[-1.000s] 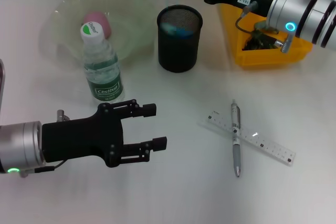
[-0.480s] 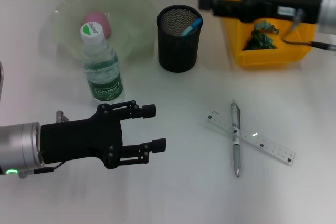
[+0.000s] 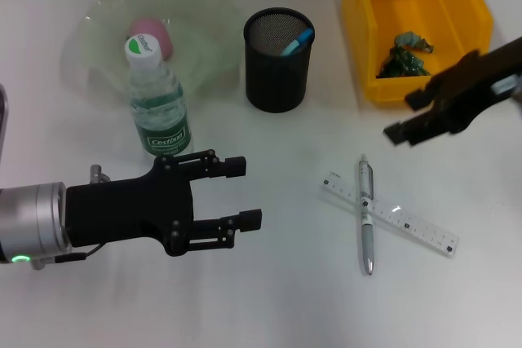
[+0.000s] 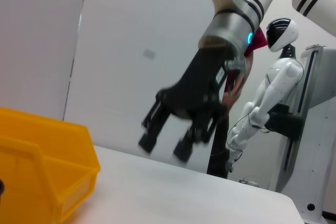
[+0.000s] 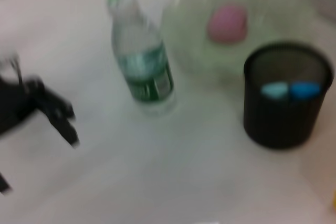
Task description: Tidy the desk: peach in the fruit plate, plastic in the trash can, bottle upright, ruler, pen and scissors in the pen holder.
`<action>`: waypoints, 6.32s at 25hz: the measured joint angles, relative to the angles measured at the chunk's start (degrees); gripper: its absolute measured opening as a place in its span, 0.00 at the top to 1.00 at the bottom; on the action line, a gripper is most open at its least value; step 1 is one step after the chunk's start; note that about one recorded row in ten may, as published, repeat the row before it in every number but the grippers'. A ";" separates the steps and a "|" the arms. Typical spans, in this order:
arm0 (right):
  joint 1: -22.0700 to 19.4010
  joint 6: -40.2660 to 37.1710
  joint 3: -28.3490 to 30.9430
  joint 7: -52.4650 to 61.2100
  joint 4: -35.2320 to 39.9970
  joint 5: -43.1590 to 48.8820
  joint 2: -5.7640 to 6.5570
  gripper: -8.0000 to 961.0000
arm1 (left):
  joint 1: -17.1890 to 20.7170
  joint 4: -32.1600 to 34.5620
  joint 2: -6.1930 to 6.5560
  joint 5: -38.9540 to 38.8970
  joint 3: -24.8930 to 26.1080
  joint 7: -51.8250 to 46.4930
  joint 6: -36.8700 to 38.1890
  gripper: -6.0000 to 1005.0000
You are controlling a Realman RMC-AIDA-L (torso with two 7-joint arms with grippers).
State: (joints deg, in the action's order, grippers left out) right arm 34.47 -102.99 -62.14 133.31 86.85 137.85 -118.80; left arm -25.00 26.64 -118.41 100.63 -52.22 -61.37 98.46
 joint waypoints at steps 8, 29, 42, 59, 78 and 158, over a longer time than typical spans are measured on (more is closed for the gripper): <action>2.39 13.58 -17.71 6.64 -11.13 4.11 -0.47 0.39 | -0.62 0.00 -0.07 0.00 0.01 -0.12 -0.11 0.26; 5.44 23.98 -26.31 6.44 -23.95 4.49 -0.62 0.43 | -0.47 -0.01 0.05 0.00 0.01 0.03 0.06 0.26; 6.40 27.57 -29.21 6.83 -26.09 4.07 -0.72 0.46 | -0.06 -0.09 0.02 0.00 0.01 0.34 -0.67 0.26; -11.07 20.74 -6.22 -6.48 8.73 -16.36 -1.01 0.60 | 0.78 0.09 0.19 0.00 0.81 0.40 -0.14 0.26; -3.60 29.48 -2.23 -67.94 -50.17 -78.91 -0.53 0.60 | 0.46 0.05 -0.07 0.00 0.80 0.47 -0.01 0.26; 20.84 7.44 -4.31 35.92 -36.20 13.83 -0.46 0.33 | 2.24 -0.65 -0.05 -5.91 3.56 6.44 -0.28 0.25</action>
State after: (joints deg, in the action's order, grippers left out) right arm 55.31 -95.54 -66.44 169.23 50.65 151.69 -119.26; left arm -22.75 25.98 -118.46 94.72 -48.65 -54.93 98.18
